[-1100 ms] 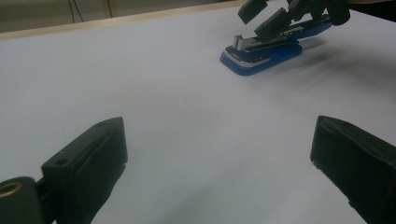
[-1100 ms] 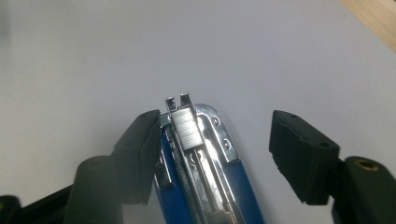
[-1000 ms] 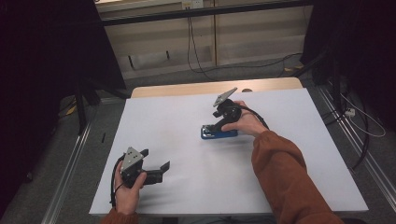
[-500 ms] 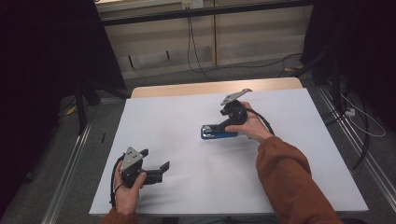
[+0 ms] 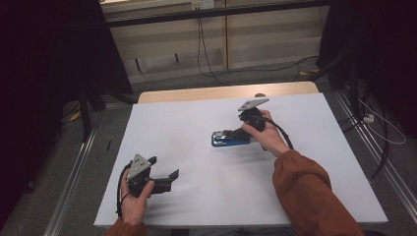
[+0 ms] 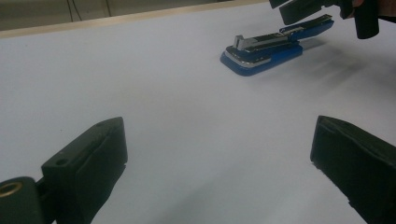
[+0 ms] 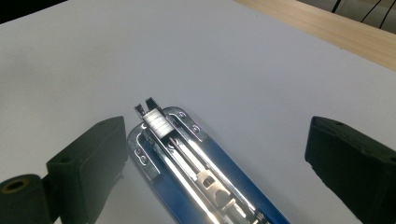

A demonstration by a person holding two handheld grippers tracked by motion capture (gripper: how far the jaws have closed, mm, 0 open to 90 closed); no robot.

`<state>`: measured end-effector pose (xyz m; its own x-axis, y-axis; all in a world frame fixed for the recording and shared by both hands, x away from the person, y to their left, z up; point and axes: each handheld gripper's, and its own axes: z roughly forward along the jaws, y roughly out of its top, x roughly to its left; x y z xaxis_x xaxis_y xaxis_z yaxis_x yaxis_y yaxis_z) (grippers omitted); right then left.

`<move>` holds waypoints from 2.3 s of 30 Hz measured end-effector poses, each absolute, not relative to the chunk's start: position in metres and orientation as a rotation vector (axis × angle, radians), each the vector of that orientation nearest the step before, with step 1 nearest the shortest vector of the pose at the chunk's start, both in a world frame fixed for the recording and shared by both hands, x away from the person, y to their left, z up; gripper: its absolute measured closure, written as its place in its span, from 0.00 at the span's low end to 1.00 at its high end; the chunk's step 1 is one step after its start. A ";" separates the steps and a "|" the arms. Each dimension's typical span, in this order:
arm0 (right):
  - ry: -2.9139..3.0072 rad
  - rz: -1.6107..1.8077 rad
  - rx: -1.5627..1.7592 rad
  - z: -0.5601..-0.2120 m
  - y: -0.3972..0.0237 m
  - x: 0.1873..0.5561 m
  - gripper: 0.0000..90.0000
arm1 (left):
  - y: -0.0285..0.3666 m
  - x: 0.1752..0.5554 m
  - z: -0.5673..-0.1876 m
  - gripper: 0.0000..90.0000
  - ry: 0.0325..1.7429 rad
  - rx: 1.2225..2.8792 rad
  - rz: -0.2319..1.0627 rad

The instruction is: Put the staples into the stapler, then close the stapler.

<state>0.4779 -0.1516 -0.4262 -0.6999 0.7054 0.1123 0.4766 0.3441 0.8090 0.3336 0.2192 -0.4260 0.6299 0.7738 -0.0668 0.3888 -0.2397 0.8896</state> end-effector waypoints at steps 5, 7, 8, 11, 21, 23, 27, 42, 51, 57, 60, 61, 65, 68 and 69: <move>2.267 1.277 1.087 -0.423 -0.160 0.470 0.06 | 0.218 0.336 -0.427 0.04 0.937 1.856 0.473; 2.250 1.279 1.098 -0.422 -0.164 0.467 0.06 | 0.218 0.336 -0.427 0.04 0.936 1.865 0.473; 2.242 1.285 1.100 -0.421 -0.167 0.465 0.06 | 0.218 0.335 -0.427 0.04 0.934 1.865 0.472; 2.222 1.298 1.107 -0.421 -0.172 0.461 0.06 | 0.220 0.336 -0.427 0.04 0.937 1.861 0.477; 2.149 1.303 1.099 -0.421 -0.179 0.439 0.06 | 0.217 0.334 -0.425 0.04 0.927 1.871 0.486; 2.141 1.298 1.095 -0.421 -0.182 0.435 0.06 | 0.216 0.335 -0.426 0.04 0.933 1.869 0.485; 2.124 1.300 1.138 -0.421 -0.188 0.429 0.06 | 0.216 0.335 -0.426 0.04 0.936 1.870 0.487; 2.023 1.285 1.129 -0.423 -0.206 0.410 0.05 | 0.217 0.334 -0.425 0.04 0.934 1.861 0.495; 1.986 1.264 1.146 -0.423 -0.222 0.403 0.04 | 0.219 0.335 -0.426 0.04 0.943 1.863 0.500; 1.977 1.243 1.157 -0.427 -0.232 0.396 0.04 | 0.217 0.336 -0.427 0.05 0.954 1.868 0.502; 1.970 1.261 1.172 -0.427 -0.233 0.394 0.03 | 0.213 0.338 -0.427 0.06 0.969 1.858 0.489; 1.975 1.256 1.168 -0.427 -0.232 0.393 0.03 | 0.211 0.338 -0.426 0.06 0.960 1.866 0.495; 1.982 1.258 1.143 -0.425 -0.231 0.390 0.03 | 0.208 0.341 -0.426 0.06 0.972 1.844 0.500; 1.966 1.266 1.141 -0.425 -0.232 0.388 0.03 | 0.207 0.342 -0.425 0.06 0.974 1.835 0.511; 1.956 1.273 1.152 -0.426 -0.233 0.387 0.03 | 0.207 0.343 -0.425 0.06 0.967 1.827 0.519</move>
